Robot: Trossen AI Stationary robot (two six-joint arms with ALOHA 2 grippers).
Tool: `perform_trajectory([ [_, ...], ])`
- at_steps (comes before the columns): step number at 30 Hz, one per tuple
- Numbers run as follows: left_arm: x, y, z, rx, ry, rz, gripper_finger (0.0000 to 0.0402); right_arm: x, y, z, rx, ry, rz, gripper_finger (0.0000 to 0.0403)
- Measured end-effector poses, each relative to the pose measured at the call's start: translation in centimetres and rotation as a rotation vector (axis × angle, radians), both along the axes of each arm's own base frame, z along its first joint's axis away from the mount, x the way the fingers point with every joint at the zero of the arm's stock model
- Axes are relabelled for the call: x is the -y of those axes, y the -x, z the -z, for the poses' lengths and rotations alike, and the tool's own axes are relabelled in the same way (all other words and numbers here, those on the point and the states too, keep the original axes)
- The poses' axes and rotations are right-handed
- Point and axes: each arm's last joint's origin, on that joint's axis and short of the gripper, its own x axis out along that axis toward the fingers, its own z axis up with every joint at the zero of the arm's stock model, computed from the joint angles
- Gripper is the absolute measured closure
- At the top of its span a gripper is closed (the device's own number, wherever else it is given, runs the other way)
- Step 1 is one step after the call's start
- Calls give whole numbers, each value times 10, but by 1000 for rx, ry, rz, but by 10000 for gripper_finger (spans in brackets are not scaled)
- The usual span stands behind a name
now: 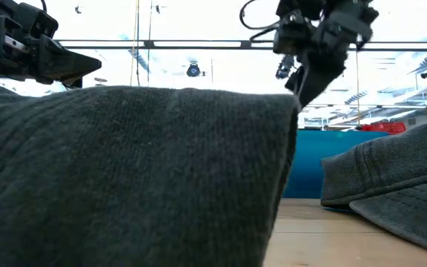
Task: Pick & Place hat
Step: Put the right gray cap into the blue bin
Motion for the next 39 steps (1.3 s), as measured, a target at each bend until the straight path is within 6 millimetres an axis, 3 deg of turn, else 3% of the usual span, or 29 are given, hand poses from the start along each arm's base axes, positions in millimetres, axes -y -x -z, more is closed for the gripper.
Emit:
perform_trajectory([
  [5,0,0,0,-5,0,1,362,0,-3,-23,-12,-85,138,291],
  [19,0,0,1,-6,0,1,362,-29,3,-22,-103,-160,187,291],
  [39,0,0,0,-6,-1,0,362,-119,17,-27,-48,-258,259,291],
])
